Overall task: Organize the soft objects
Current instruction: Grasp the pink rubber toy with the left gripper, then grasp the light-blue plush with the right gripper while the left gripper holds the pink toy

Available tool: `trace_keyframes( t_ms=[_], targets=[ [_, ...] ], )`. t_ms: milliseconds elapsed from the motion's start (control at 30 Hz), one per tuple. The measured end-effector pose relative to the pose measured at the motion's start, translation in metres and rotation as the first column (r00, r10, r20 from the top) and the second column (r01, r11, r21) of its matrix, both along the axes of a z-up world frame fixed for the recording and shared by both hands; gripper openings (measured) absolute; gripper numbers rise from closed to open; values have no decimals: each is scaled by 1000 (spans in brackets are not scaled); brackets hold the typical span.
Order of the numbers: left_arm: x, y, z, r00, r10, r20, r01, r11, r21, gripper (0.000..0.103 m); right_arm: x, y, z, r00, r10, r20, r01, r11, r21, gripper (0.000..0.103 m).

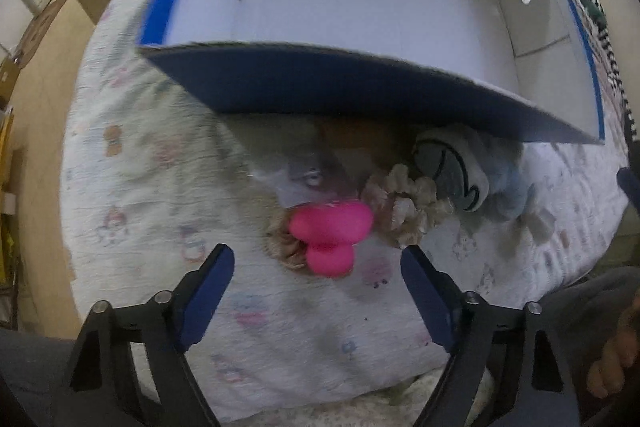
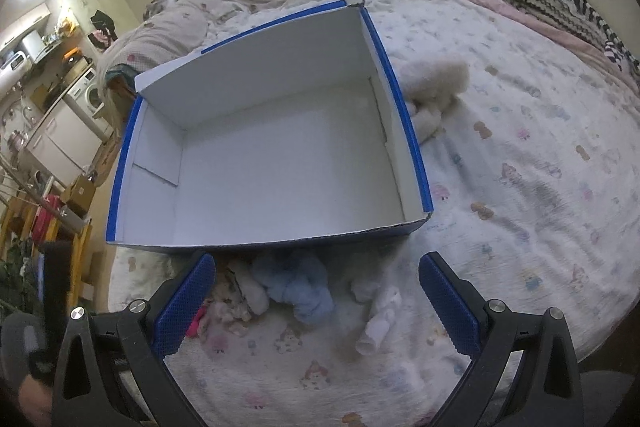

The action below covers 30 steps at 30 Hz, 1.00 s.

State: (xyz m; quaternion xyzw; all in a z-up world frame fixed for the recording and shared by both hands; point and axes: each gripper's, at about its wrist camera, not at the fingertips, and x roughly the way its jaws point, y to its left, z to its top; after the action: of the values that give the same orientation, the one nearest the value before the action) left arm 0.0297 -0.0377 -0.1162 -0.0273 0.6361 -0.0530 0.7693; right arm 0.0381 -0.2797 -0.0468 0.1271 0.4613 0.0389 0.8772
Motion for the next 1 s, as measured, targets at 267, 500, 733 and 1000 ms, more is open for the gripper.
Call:
trace_keyframes(
  t_ms=[267, 500, 733, 1000],
  targets=[
    [10, -11, -14, 1000, -10, -20, 10, 1000, -11, 36, 4, 3, -5, 1000, 13, -21, -13, 1000, -14, 103],
    [-16, -4, 22, 999, -51, 4, 51, 995, -81, 35, 11, -5, -15, 997, 21, -73, -17, 999, 51, 103],
    [-23, 31, 67, 998, -16, 66, 23, 993, -112, 35, 21, -16, -31, 985, 30, -169, 12, 971, 239, 88],
    [-4, 72, 64, 985, 130, 112, -123, 990, -66, 35, 41, 9, -65, 943, 90, -320, 0, 963, 271, 88]
  ],
)
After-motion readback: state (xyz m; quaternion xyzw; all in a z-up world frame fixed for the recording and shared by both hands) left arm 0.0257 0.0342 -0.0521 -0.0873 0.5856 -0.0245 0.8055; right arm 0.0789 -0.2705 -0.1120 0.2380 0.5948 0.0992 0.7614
